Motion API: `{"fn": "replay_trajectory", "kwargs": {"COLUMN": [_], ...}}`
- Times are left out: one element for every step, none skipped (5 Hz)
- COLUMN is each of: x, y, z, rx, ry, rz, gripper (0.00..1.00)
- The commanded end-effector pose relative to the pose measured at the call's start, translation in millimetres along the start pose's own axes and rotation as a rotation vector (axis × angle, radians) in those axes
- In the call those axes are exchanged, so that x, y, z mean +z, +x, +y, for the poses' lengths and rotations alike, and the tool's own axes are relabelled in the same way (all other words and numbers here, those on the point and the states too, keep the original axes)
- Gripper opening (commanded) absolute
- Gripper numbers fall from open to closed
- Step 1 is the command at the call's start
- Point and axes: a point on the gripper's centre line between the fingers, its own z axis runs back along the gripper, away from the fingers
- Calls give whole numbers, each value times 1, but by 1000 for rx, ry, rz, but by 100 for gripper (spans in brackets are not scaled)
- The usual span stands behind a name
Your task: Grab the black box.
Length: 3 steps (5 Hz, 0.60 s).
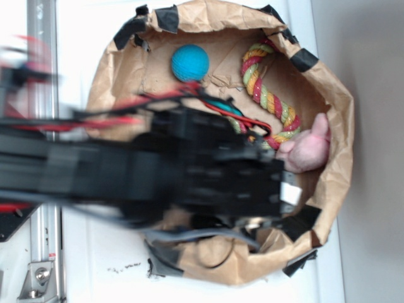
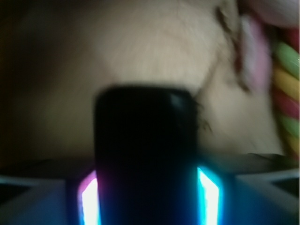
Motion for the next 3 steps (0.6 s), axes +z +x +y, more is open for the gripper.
{"fn": "replay_trajectory", "kwargs": {"x": [96,119,120], "y": [-43,-42,-36], "z": [34,44,48], "rx": [187,204,217], "ry": [47,30,43], "rz": [-143,-188,-199], "gripper": [0,0,0]}}
